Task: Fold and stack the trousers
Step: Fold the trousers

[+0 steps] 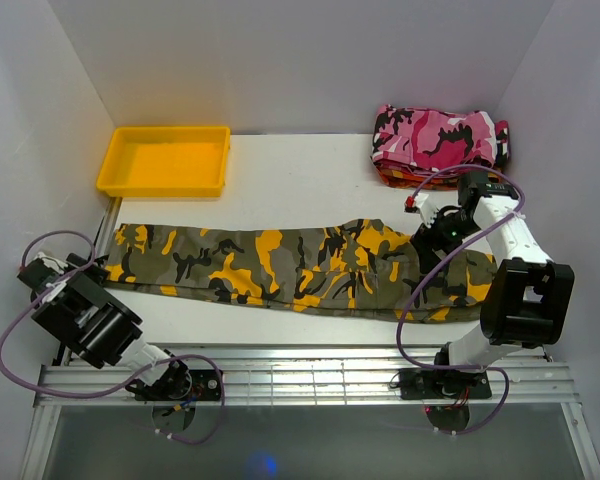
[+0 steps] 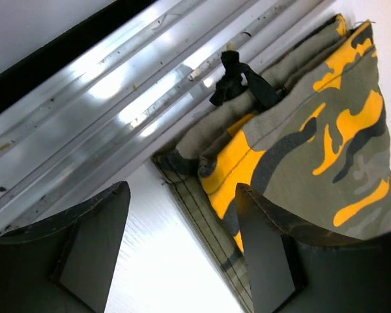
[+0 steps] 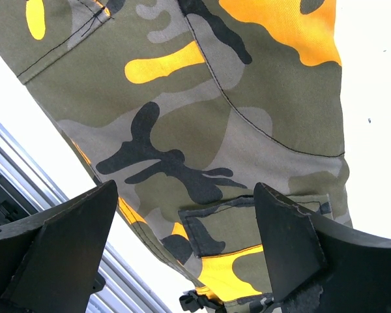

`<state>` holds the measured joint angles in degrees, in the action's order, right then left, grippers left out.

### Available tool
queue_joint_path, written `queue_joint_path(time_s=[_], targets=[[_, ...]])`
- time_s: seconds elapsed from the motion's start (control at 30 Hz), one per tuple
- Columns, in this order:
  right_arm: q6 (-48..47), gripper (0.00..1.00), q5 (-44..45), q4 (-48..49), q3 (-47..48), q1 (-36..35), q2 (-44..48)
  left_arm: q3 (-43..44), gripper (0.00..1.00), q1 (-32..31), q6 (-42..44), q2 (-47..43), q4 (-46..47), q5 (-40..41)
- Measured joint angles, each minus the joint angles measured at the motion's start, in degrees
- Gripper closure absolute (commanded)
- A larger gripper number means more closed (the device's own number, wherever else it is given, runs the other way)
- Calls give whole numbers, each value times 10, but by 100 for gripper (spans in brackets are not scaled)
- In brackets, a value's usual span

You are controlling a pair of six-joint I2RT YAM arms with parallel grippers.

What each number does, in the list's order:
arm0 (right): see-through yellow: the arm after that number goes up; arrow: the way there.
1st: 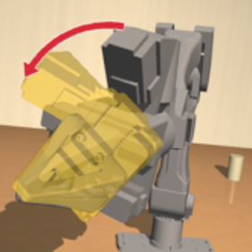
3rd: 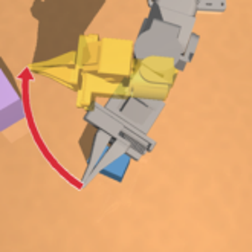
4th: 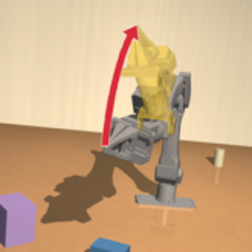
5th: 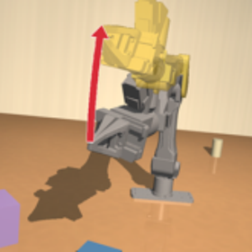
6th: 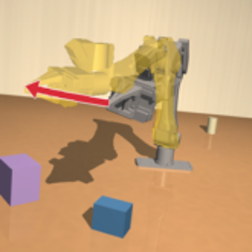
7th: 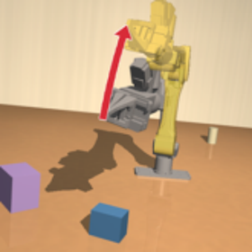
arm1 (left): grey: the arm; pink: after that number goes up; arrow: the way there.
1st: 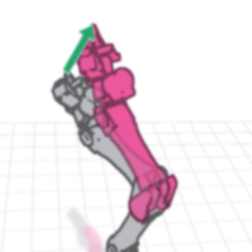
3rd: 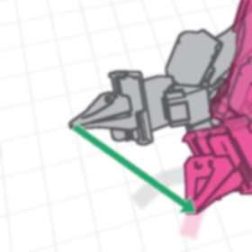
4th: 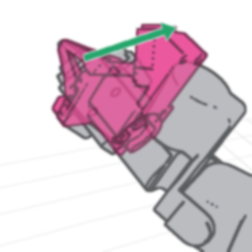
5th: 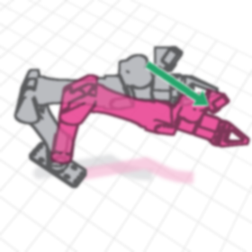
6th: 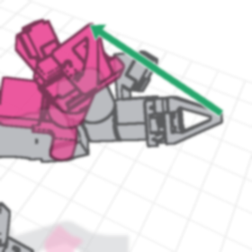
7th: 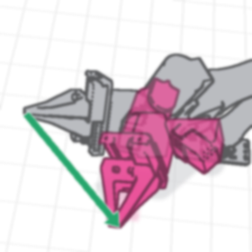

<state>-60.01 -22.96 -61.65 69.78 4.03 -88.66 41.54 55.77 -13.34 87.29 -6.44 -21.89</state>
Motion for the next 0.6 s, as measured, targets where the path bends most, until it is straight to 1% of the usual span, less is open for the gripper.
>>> queue_joint_path(time_s=[0.1, 0.13, 0.3, 0.4, 0.43, 0.47, 0.5, 0.6], targets=[[-1, 10, 0, -2, 2, 0, 0, 9, 25, 0, 5, 21, 6, 3], [-1, 10, 0, -2, 3, 0, 0, 16, 28, 0, 3, 31, 13, -2], [-2, 10, 1, -4, 5, 0, 0, 30, 35, 2, 7, 81, 49, -33], [-4, 10, 1, -4, 6, 0, 0, 32, 41, 4, 14, 97, 65, -53], [-4, 10, 1, -4, 6, 0, -1, 34, 41, 5, 18, 101, 66, -59], [-4, 10, 2, -4, 6, 0, -2, 35, 41, 6, 19, 102, 66, -62], [-4, 10, 3, -4, 6, 0, -2, 35, 36, 7, 21, 102, 66, -66], [-4, 10, 5, -4, 6, 0, -4, 25, 27, 7, 25, 84, 69, -74]])
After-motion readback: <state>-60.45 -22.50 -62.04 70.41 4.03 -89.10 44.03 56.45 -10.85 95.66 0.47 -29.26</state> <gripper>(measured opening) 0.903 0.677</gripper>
